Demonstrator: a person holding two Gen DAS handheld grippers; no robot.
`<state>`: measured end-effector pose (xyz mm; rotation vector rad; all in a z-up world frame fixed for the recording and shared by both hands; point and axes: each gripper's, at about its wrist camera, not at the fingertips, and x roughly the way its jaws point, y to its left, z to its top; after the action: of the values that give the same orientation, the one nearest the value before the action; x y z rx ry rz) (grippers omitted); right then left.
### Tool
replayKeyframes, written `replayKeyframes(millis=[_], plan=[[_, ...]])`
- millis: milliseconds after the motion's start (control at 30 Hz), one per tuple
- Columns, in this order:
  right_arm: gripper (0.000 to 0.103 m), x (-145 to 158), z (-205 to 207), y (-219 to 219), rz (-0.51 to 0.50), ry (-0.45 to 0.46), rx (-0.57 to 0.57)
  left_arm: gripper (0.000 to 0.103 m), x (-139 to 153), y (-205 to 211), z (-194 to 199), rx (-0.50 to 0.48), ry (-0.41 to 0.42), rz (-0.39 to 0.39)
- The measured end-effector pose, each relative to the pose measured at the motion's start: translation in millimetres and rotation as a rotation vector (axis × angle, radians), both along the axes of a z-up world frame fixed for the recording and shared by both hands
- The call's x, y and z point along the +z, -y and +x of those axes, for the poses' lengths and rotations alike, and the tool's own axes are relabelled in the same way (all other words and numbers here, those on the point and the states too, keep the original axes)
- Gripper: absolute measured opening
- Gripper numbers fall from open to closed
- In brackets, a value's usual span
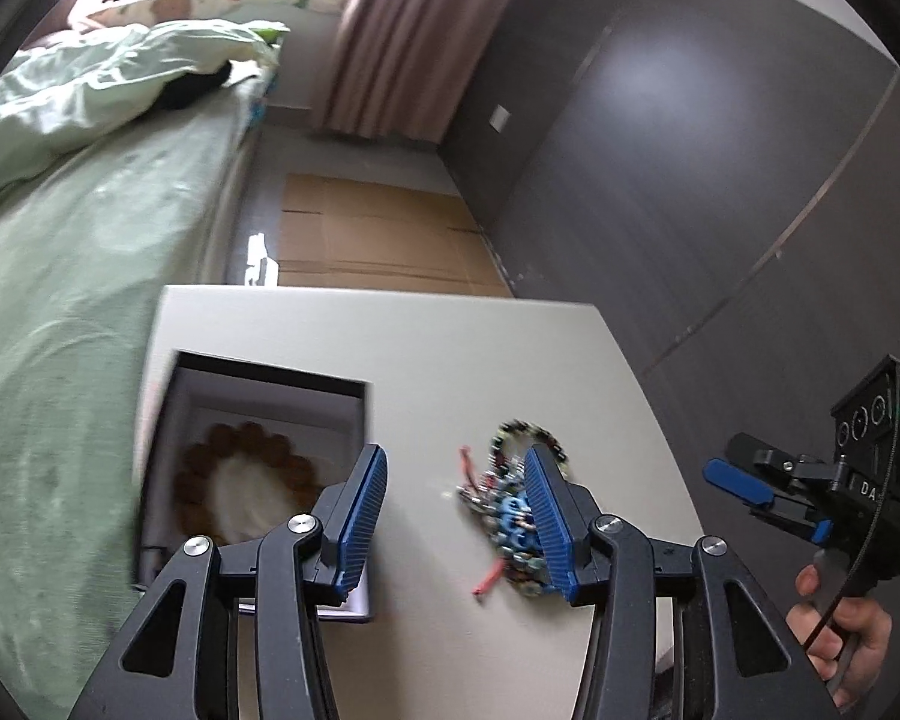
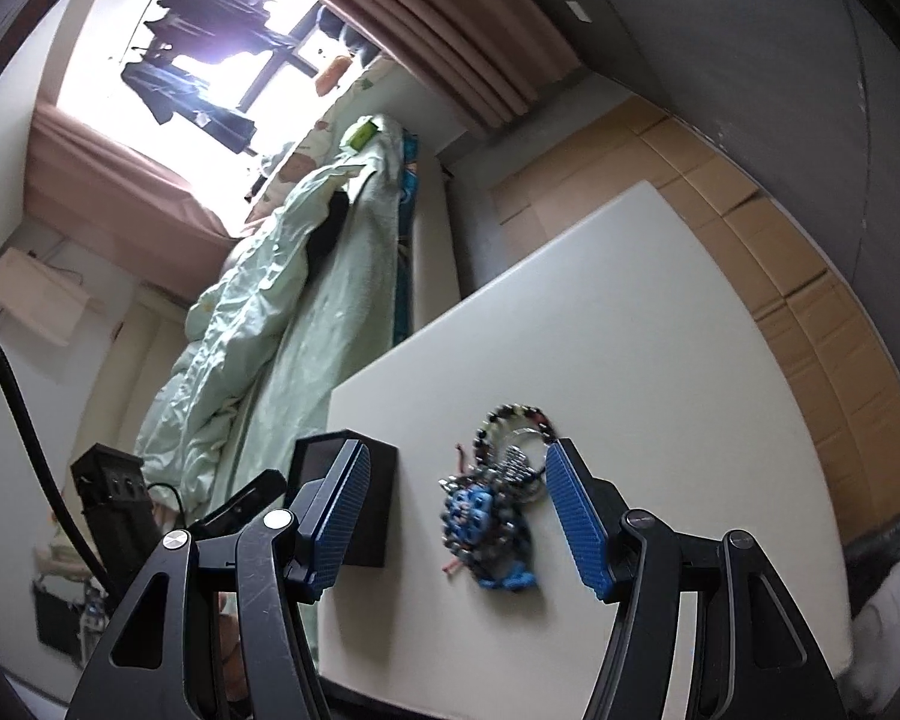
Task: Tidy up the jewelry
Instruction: 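Grasp the blue flower brooch with the left tool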
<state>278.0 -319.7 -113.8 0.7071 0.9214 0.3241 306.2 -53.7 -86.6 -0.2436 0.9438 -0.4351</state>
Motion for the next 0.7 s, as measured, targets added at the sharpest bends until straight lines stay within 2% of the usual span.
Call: replayKeyframes(millis=[167,300,500,700], plan=[[0.062,-16.8,-10.2,11.6,0.015,-0.039,-0.020,0.049,-12.6,24.8,1.4,-0.054,-0.035,0.032],[0.062,-24.3,-16.3,20.6,0.030,-0.053,-0.036,0.045,-27.4,44.7,3.3,-0.097,-0.086,0.047],[0.062,-26.9,-21.6,29.0,0.043,-0.053,-0.057,0.037,-45.6,61.1,5.5,-0.113,-0.158,0.052],[0.062,-31.3,-23.7,33.0,0.051,-0.065,-0.070,0.036,-66.0,74.5,8.4,-0.109,-0.232,0.085]])
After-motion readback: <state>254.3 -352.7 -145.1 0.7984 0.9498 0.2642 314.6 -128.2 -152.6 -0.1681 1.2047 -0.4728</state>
